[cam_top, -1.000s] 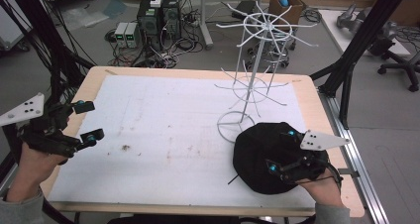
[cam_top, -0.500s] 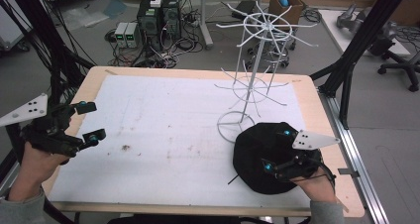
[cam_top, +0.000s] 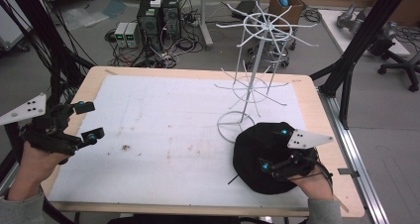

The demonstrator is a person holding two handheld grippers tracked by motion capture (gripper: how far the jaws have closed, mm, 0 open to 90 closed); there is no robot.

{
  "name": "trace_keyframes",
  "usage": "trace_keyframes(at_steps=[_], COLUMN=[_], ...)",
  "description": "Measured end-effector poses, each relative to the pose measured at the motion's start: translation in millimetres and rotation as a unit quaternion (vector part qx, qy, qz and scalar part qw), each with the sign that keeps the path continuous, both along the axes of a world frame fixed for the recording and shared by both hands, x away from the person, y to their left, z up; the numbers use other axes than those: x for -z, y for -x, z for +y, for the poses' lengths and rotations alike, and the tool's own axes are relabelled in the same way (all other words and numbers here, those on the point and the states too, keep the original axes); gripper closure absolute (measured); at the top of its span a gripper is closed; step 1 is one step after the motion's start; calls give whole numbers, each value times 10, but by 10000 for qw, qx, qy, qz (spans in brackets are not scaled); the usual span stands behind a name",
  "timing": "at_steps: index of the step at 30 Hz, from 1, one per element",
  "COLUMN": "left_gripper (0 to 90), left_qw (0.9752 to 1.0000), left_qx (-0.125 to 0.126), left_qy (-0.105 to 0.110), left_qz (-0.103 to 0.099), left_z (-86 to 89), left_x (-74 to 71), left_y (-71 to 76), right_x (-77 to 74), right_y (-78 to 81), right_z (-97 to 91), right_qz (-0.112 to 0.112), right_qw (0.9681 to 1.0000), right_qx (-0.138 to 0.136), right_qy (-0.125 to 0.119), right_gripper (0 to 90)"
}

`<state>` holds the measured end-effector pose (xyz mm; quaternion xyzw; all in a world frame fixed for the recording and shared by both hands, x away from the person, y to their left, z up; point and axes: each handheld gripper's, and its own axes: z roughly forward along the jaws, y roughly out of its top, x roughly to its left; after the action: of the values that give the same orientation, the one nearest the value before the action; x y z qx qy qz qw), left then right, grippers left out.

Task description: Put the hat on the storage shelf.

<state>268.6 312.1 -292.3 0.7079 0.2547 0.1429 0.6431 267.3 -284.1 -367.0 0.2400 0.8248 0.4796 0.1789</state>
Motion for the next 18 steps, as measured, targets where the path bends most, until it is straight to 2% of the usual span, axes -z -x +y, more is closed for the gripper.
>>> trace_keyframes(at_steps=[4,16,18], left_gripper=[17,17,17], left_qw=[10000,10000,10000], left_qx=[11,-7,-3], left_qy=[-2,-5,2], left_qz=[0,2,1], left_z=[13,27,27], left_x=[-1,-4,-3], left_y=[1,3,3], right_x=[4,35,43], right_y=[-5,-38,-46], right_z=[0,27,30], right_qz=[9,-100,-149], right_qw=[10000,9996,9993], right_qx=[33,87,93], right_qy=[5,256,328], right_gripper=[8,14,49])
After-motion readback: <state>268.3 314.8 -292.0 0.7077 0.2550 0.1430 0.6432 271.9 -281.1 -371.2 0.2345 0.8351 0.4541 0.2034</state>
